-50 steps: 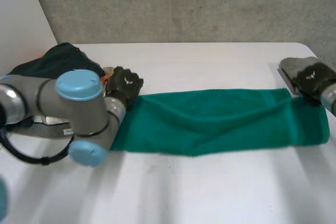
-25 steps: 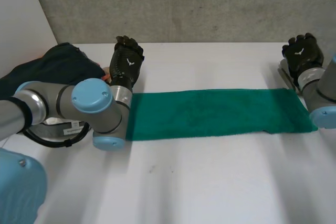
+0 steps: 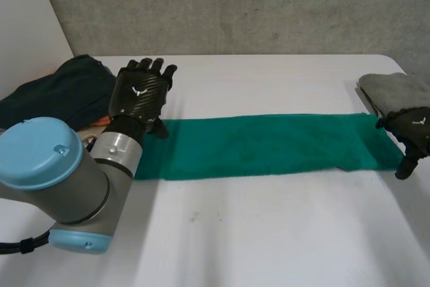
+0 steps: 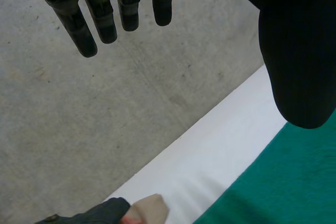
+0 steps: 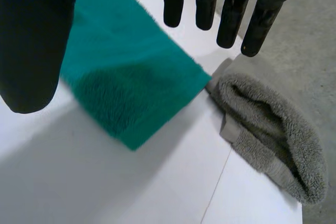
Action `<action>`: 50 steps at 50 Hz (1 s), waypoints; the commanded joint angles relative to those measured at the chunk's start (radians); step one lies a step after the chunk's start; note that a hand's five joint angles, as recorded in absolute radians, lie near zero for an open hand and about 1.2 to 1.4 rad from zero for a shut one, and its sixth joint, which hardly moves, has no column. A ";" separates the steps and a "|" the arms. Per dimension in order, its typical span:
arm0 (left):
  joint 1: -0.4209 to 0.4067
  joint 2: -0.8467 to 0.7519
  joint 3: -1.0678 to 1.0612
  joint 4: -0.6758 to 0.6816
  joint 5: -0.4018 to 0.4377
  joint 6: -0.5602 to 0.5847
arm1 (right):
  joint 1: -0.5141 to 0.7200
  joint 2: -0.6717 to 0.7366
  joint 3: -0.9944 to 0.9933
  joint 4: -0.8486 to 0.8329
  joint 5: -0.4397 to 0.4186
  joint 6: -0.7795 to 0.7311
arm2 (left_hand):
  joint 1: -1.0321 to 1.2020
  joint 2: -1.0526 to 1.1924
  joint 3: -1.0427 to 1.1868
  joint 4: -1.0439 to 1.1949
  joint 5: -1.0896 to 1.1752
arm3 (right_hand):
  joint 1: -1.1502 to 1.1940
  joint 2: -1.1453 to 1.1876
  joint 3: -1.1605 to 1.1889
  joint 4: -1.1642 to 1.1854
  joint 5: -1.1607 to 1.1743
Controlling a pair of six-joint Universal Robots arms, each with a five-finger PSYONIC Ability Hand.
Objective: Fold the laundry.
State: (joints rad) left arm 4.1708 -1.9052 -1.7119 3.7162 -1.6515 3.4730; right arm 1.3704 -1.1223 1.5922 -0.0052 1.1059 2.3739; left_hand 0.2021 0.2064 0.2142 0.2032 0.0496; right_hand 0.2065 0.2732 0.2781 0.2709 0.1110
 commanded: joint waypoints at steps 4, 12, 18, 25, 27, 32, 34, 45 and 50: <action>0.002 -0.003 -0.012 -0.004 0.006 -0.005 | -0.005 0.140 -0.009 -0.153 -0.026 -0.102 | -0.021 -0.025 -0.033 -0.022 -0.043 | 0.371 0.305 0.300 0.307 0.292; 0.000 0.005 -0.028 -0.004 0.004 -0.005 | -0.010 0.170 -0.047 -0.162 -0.001 -0.097 | -0.021 -0.025 -0.033 -0.022 -0.043 | 1.190 1.123 1.118 1.125 1.111; 0.002 0.037 -0.046 -0.012 0.004 -0.002 | -0.100 0.109 -0.020 -0.164 0.035 -0.116 | -0.024 -0.028 -0.036 -0.025 -0.046 | 1.190 1.123 1.118 1.125 1.111; 0.011 0.066 -0.061 -0.038 0.004 -0.009 | -0.214 0.049 -0.038 -0.157 0.058 -0.163 | -0.024 -0.028 -0.036 -0.025 -0.046 | 1.190 1.123 1.118 1.125 1.111; 0.014 0.077 -0.069 -0.048 0.004 -0.012 | -0.246 0.041 -0.051 -0.156 0.087 -0.223 | -0.027 -0.031 -0.039 -0.028 -0.049 | 1.190 1.123 1.118 1.125 1.111; 0.022 0.092 -0.086 -0.051 0.006 -0.012 | -0.240 0.013 -0.064 -0.153 0.127 -0.301 | -0.028 -0.032 -0.040 -0.029 -0.050 | 1.190 1.123 1.118 1.125 1.111; 0.025 0.095 -0.089 -0.051 0.006 -0.012 | -0.153 -0.029 -0.066 -0.159 0.123 -0.282 | -0.028 -0.032 -0.040 -0.029 -0.050 | 1.190 1.123 1.118 1.125 1.111; 0.038 0.130 -0.097 -0.056 0.001 -0.014 | 0.426 -0.085 -0.080 -0.300 0.077 -0.147 | -0.028 -0.032 -0.040 -0.029 -0.050 | 1.190 1.123 1.118 1.125 1.111; 0.038 0.140 -0.098 -0.058 -0.002 -0.014 | 0.676 -0.018 -0.080 -0.389 0.037 -0.156 | -0.028 -0.032 -0.040 -0.029 -0.050 | 1.190 1.123 1.118 1.125 1.111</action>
State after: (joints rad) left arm 4.2075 -1.7796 -1.8091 3.6608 -1.6500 3.4592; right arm 1.7452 -1.2072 1.5135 -0.2845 1.1901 2.2224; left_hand 0.2021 0.2062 0.2142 0.2032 0.0496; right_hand 0.9876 1.1830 1.1841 1.1937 0.9823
